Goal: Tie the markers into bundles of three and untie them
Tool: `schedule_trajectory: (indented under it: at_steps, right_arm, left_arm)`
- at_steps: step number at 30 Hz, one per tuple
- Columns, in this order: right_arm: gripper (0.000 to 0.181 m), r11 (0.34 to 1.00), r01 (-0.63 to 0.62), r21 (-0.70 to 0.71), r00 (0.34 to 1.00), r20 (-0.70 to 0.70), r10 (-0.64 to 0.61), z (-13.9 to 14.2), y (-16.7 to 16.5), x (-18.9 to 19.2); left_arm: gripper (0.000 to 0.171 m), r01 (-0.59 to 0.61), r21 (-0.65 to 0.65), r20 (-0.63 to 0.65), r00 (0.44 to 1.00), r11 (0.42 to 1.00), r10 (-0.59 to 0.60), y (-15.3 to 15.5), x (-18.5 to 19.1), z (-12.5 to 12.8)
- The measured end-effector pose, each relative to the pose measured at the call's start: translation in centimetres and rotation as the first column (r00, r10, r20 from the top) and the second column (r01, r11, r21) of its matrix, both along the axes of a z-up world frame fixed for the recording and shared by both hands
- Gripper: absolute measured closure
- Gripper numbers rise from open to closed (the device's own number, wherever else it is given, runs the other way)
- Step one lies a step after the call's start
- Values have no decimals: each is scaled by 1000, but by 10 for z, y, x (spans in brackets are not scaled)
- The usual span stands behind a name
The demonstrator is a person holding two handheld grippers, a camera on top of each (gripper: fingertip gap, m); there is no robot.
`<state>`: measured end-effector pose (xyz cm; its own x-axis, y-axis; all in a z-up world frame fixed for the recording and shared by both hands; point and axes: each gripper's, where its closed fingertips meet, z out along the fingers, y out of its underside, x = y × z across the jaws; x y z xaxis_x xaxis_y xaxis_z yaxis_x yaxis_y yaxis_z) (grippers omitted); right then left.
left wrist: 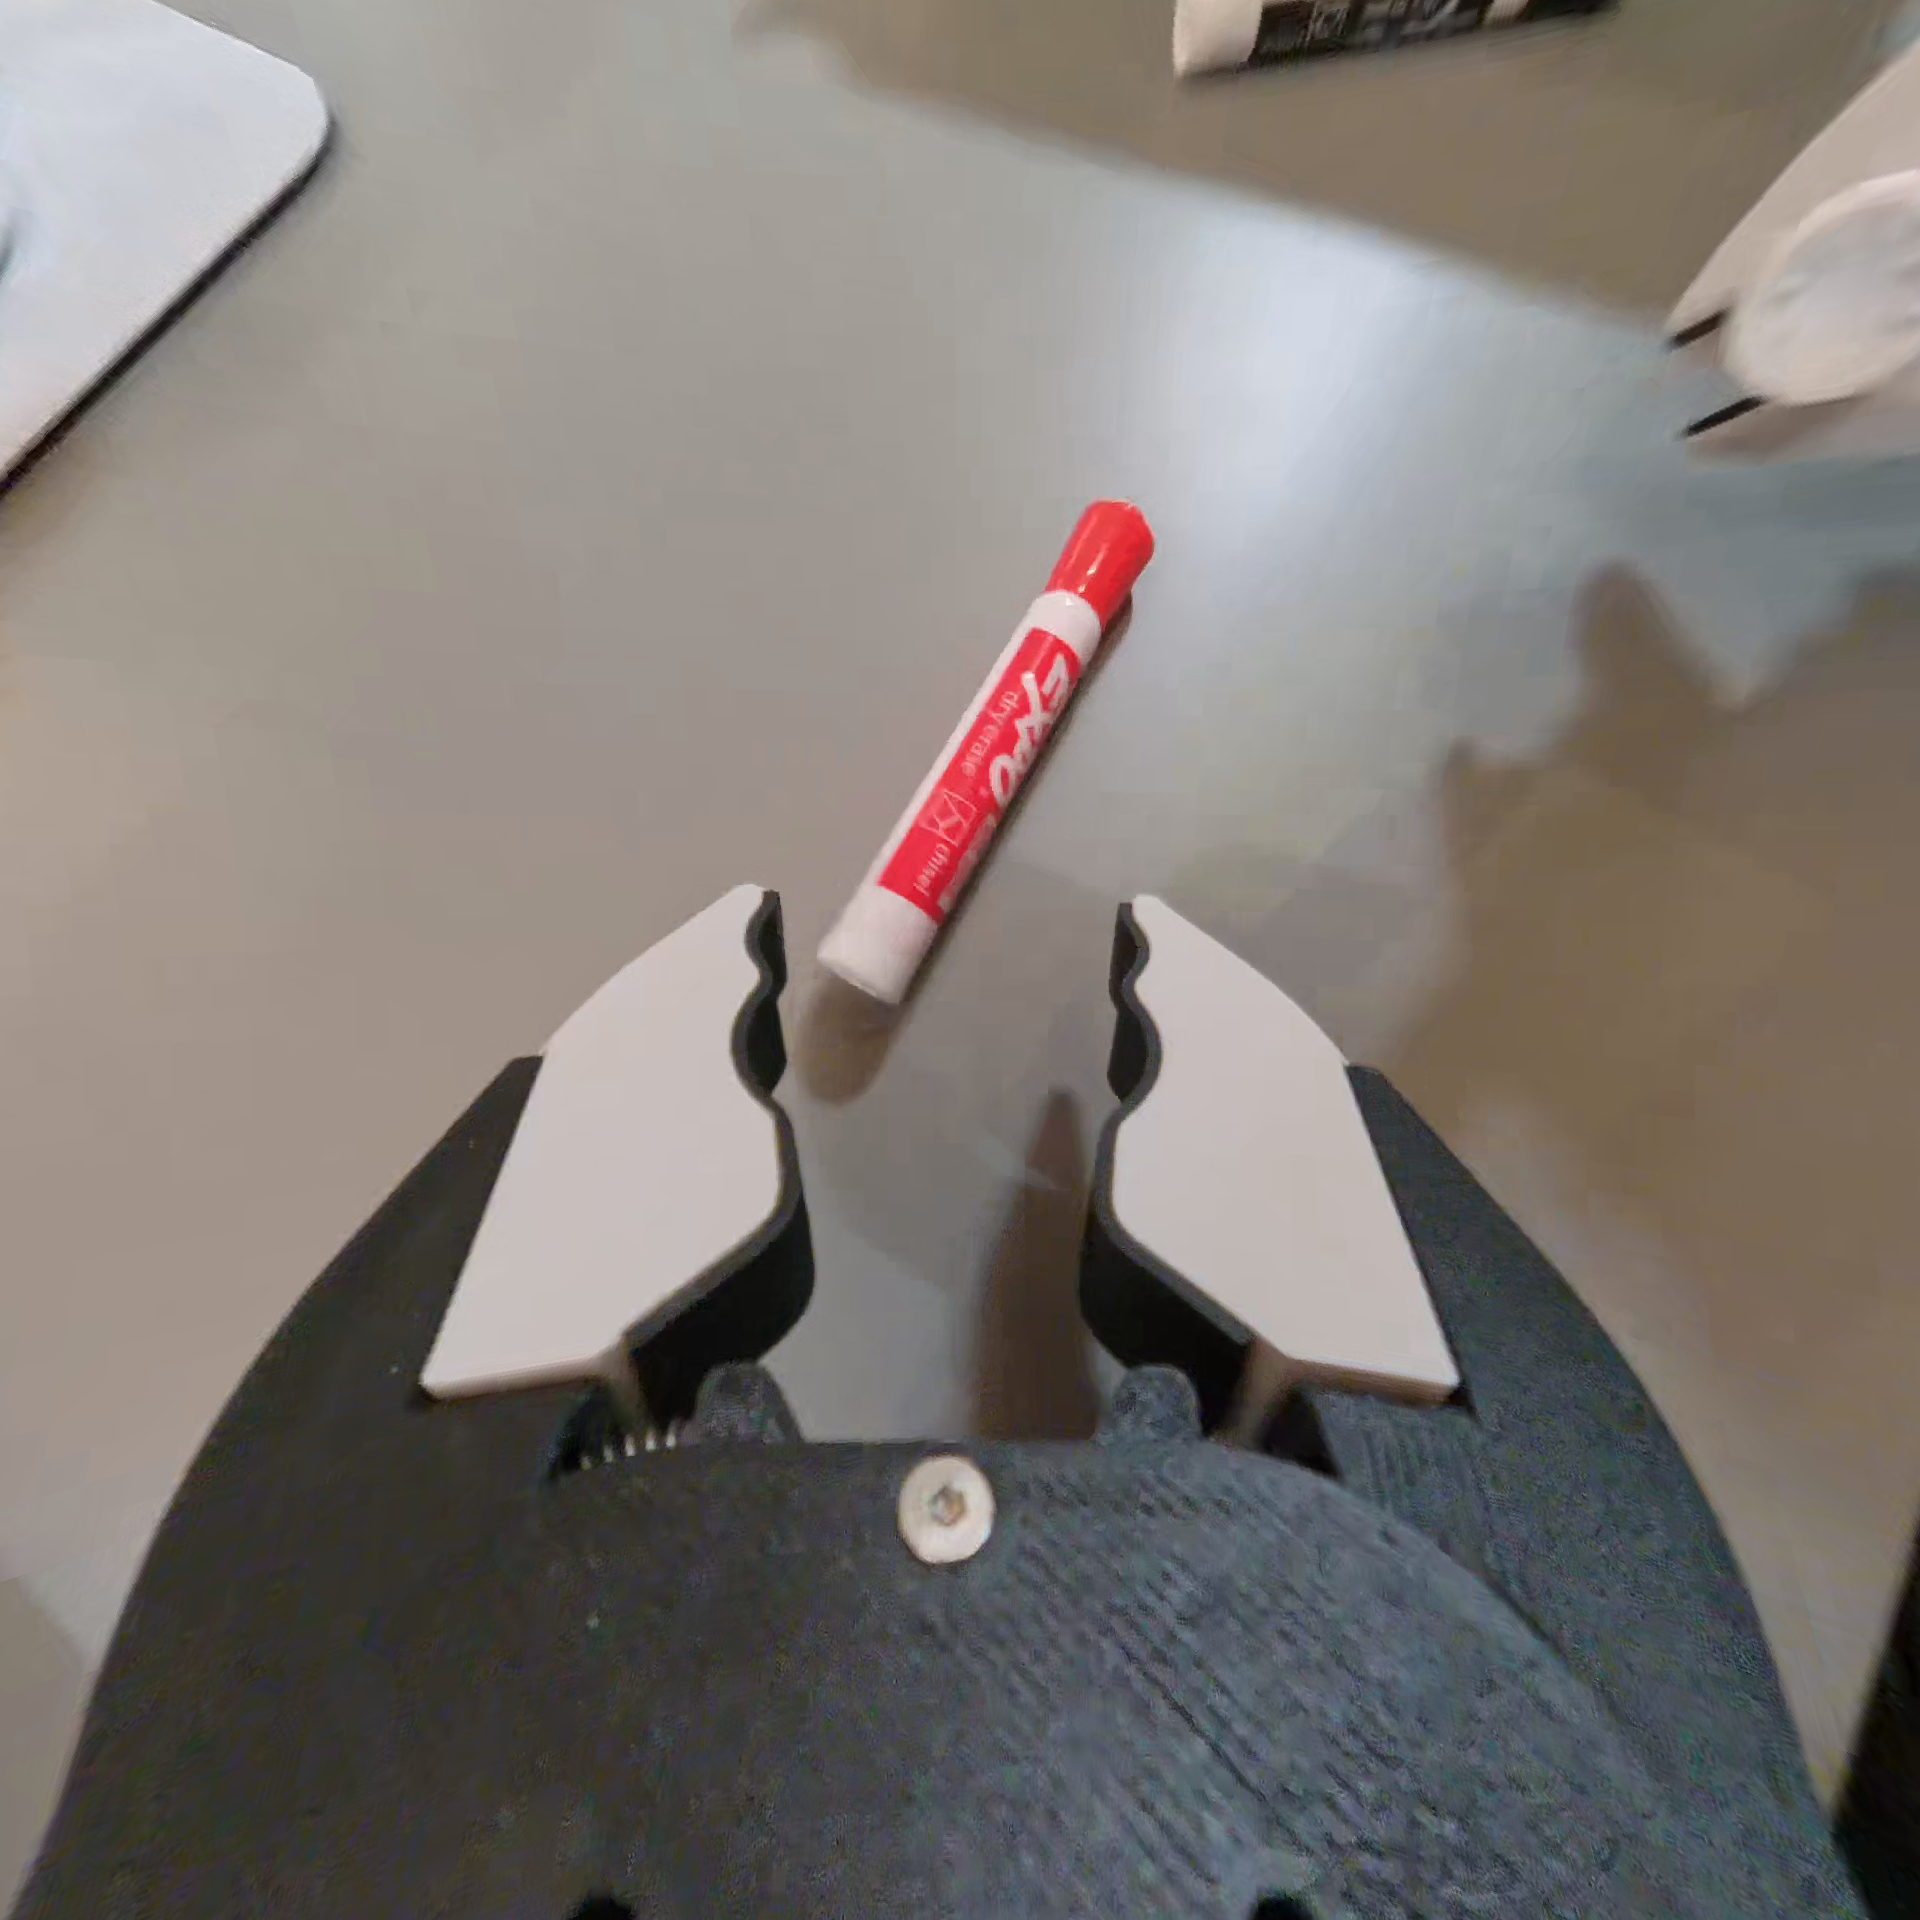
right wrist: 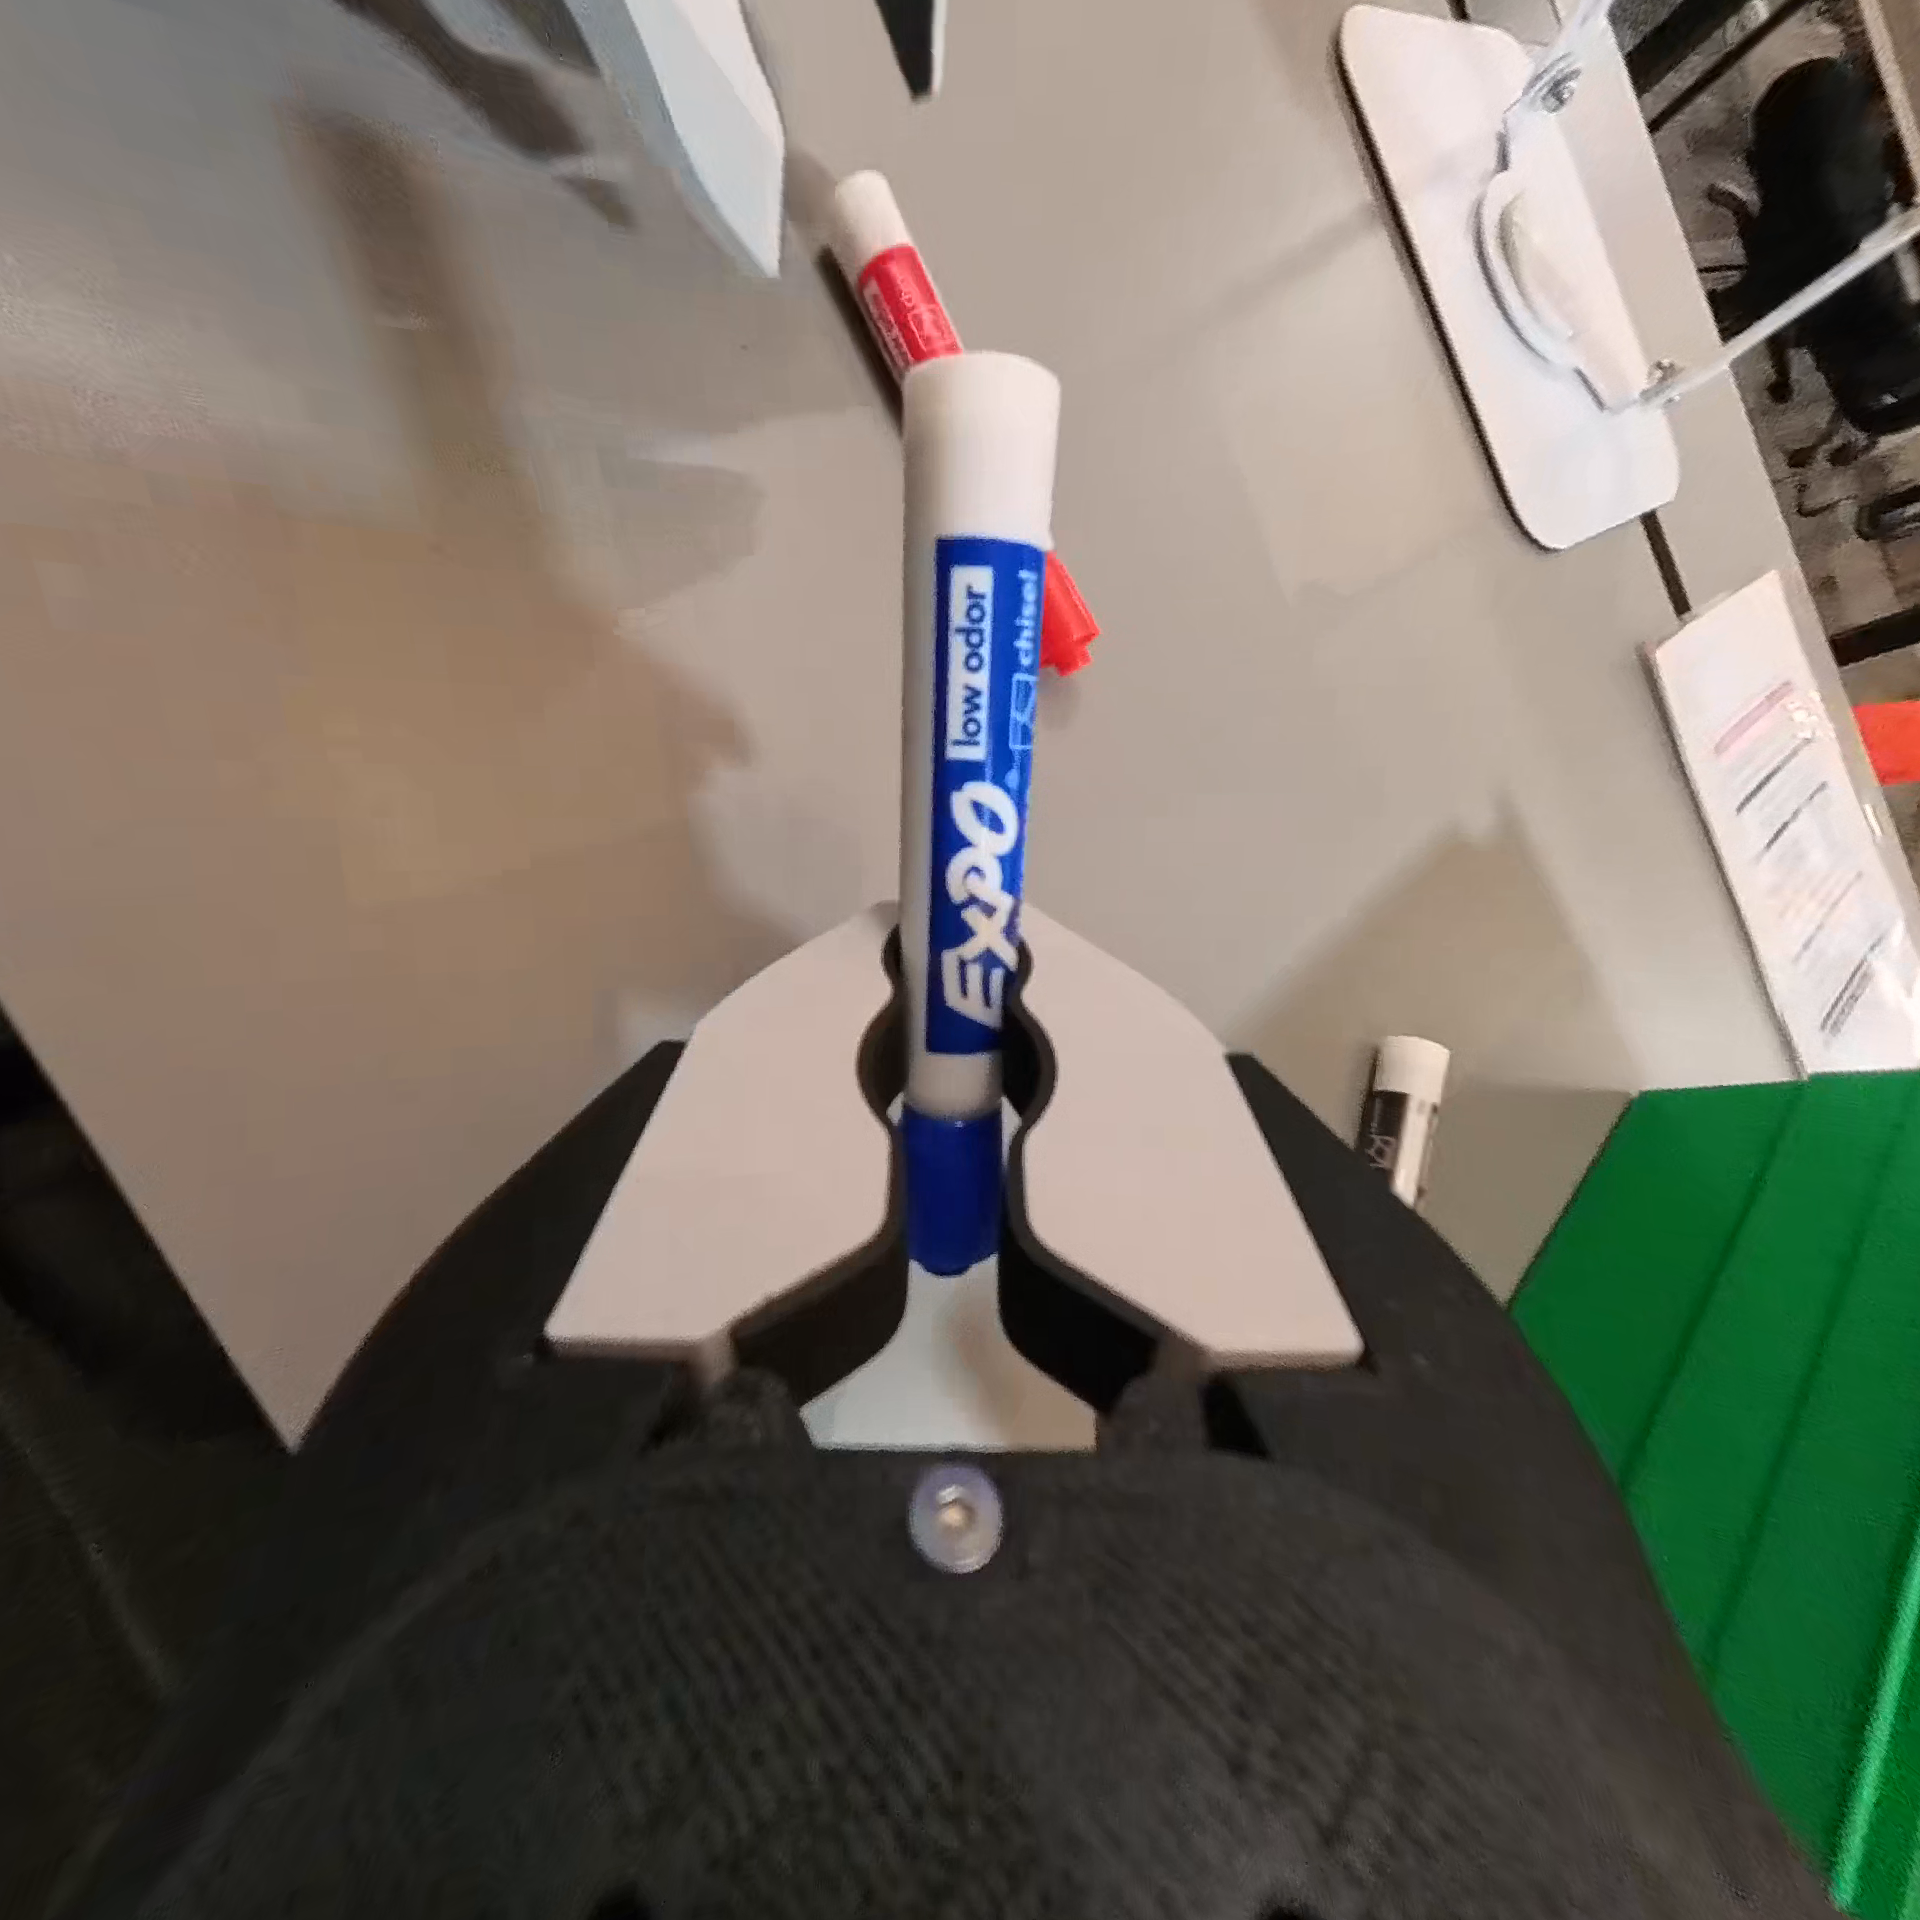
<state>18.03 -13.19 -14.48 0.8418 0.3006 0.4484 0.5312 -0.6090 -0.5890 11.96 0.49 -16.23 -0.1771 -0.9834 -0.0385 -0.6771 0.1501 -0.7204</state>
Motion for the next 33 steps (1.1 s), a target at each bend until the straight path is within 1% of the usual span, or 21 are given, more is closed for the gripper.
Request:
schedule_trajectory:
  at_steps: [1,3,4,5,6,7,8,10,12,16,18,21,24,27,31,33]
  right_arm:
    - [167,1000,1,1,1000,1,-1,0,-1,0]
    - [167,1000,-4,-2,1000,9,4,-2,-1,0]
    - [167,1000,-8,-4,1000,13,8,-2,-1,-1]
    - [167,1000,-12,-8,1000,10,12,-4,-1,-2]
    - [167,1000,-15,-12,1000,4,15,-5,-1,-3]
    - [167,1000,-17,-15,1000,-3,17,-7,0,-4]
    - [167,1000,-17,-19,1000,-10,17,-8,-1,-4]
    - [167,1000,-12,-25,1000,-20,12,-10,-2,-3]
    - [167,999,-7,-31,1000,-29,6,-11,-2,-1]
    - [167,999,-3,-42,998,-66,0,-12,-4,-1]
    - [167,998,-5,-57,995,-102,-1,-14,-6,-2]
    - [167,994,-20,-111,989,-150,3,-22,-13,-2]
    - [167,989,-28,-143,989,-150,6,-26,-17,1]
    - [167,989,-29,-145,986,-167,5,-26,-19,1]
    - [167,986,-31,-166,990,-143,7,-29,-21,2]
    - [167,983,-38,-182,990,-141,13,-32,-22,0]
  left_arm:
    - [110,21,4,-16,1000,1000,-21,3,7,-3]
    - [110,88,-36,-76,993,996,-90,0,13,-11]
    - [111,88,-37,-116,989,995,-92,2,14,-16]
    - [116,85,-37,-163,983,996,-90,3,13,-23]
    - [118,89,-44,-176,980,995,-95,1,12,-25]
    - [129,100,-58,-168,980,993,-108,-2,10,-24]
    - [136,101,-68,-172,979,993,-112,-4,7,-25]
    - [146,114,-58,-167,978,992,-122,-4,3,-24]
    - [148,127,-48,-161,978,991,-133,-4,0,-25]
    - [151,176,-71,-157,970,982,-186,-12,-8,-21]
    - [151,193,-79,-135,970,978,-202,-14,-11,-13]
    - [151,196,-101,-84,975,975,-204,-14,-16,6]
    - [151,228,-120,-23,972,966,-233,-19,-23,27]
    - [151,259,-115,33,966,959,-257,-27,-24,40]
    - [151,291,-177,155,952,940,-266,-38,-21,69]
    - [151,328,-203,192,937,923,-291,-49,-22,81]
